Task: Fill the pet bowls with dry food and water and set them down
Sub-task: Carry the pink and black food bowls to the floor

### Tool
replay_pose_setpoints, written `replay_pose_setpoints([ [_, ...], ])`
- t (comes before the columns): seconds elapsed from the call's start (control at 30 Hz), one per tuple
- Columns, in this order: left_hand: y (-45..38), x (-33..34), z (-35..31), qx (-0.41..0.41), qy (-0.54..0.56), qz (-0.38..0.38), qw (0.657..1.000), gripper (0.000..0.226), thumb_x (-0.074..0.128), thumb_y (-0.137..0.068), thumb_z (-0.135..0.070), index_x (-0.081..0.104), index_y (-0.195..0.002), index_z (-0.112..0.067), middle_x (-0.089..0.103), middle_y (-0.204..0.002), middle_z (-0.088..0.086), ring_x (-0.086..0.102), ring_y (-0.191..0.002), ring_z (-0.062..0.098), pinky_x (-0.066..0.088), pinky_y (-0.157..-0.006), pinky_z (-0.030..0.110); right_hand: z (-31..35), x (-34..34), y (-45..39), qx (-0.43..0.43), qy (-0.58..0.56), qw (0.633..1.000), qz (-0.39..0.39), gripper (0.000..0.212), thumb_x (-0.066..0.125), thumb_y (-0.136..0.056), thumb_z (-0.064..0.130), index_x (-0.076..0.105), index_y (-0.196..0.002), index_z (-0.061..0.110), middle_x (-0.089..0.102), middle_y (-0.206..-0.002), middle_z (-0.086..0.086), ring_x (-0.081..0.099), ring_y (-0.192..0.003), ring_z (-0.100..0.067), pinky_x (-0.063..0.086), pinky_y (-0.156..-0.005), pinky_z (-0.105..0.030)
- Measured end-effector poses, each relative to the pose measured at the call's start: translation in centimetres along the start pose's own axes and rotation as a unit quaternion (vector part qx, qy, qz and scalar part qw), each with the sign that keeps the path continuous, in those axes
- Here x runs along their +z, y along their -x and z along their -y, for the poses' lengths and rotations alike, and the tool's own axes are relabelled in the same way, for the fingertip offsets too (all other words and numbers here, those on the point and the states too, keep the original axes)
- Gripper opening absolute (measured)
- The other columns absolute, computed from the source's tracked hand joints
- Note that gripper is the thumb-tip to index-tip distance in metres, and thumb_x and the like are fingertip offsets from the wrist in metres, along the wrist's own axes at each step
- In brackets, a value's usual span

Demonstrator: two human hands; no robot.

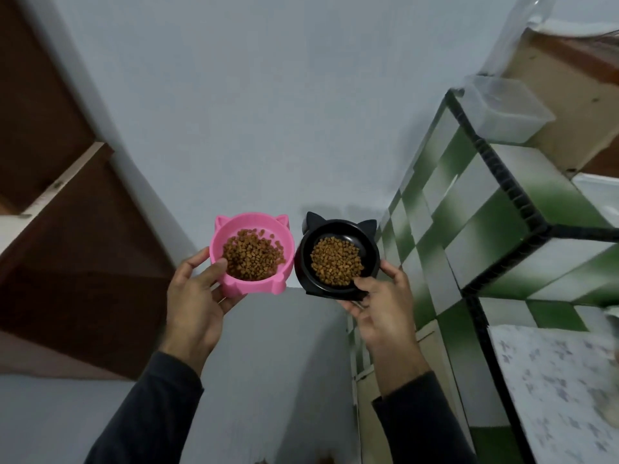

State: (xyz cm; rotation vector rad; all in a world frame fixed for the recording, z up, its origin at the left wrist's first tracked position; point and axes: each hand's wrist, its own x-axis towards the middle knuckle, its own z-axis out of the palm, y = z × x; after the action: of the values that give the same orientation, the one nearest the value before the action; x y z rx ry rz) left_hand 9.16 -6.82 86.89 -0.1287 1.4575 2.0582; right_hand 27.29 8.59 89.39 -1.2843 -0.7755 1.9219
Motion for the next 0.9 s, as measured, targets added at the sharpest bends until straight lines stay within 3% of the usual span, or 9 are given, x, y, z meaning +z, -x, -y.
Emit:
replay_pose_setpoints([
  [0.13, -4.3, 1.1, 1.2, -0.013, -0.004, -0.013, 1.000, 0.038, 0.060, -0.097, -0.003, 0.059, -0.133, -0.014, 0.076, -0.098, 0.005, 0.072, -0.081, 0.024, 0.058, -0.080, 0.045, -0.8, 1.7, -4.4, 0.011, -0.001, 1.000, -0.005, 0.064, 0.054, -0.088, -0.018, 0.053, -0.132, 0.028, 0.057, -0.132, -0.012, 0.061, -0.114, -0.036, 0.062, -0.078, -0.053],
  [0.33, -10.4, 3.1, 4.2, -0.029, -0.015, -0.033, 0.999, 0.036, 0.059, -0.097, -0.002, 0.059, -0.130, -0.017, 0.076, -0.099, 0.004, 0.073, -0.079, 0.023, 0.059, -0.067, 0.036, -1.7, 2.7, -12.2, 0.034, 0.008, 0.999, -0.017, 0.064, 0.053, -0.089, -0.018, 0.053, -0.134, 0.028, 0.055, -0.133, -0.011, 0.059, -0.116, -0.033, 0.061, -0.080, -0.053],
  [0.53, -16.3, 4.9, 8.5, -0.044, -0.019, -0.052, 0.997, 0.041, 0.056, -0.097, 0.001, 0.056, -0.136, -0.013, 0.071, -0.115, 0.012, 0.071, -0.089, 0.028, 0.059, -0.074, 0.040, -3.9, 2.9, -20.6, 0.052, 0.024, 0.997, -0.043, 0.065, 0.053, -0.089, -0.019, 0.054, -0.132, 0.029, 0.055, -0.131, -0.009, 0.058, -0.115, -0.031, 0.059, -0.086, -0.055],
  [0.67, -21.0, 4.7, 12.4, -0.058, -0.017, -0.068, 0.996, 0.041, 0.058, -0.096, 0.002, 0.057, -0.133, -0.014, 0.069, -0.126, 0.015, 0.075, -0.089, 0.030, 0.060, -0.068, 0.039, -6.3, 2.6, -25.8, 0.077, 0.030, 0.996, -0.044, 0.064, 0.051, -0.092, -0.018, 0.051, -0.135, 0.030, 0.054, -0.129, -0.009, 0.057, -0.115, -0.031, 0.058, -0.088, -0.051],
  [0.9, -29.9, 2.3, 21.9, -0.090, -0.023, -0.077, 0.993, 0.039, 0.053, -0.099, 0.002, 0.057, -0.126, -0.026, 0.065, -0.133, 0.018, 0.070, -0.106, 0.038, 0.061, -0.077, 0.043, -15.2, 1.0, -35.8, 0.082, 0.033, 0.993, -0.074, 0.068, 0.050, -0.090, -0.019, 0.052, -0.136, 0.031, 0.050, -0.140, -0.013, 0.055, -0.121, -0.034, 0.061, -0.080, -0.045],
])
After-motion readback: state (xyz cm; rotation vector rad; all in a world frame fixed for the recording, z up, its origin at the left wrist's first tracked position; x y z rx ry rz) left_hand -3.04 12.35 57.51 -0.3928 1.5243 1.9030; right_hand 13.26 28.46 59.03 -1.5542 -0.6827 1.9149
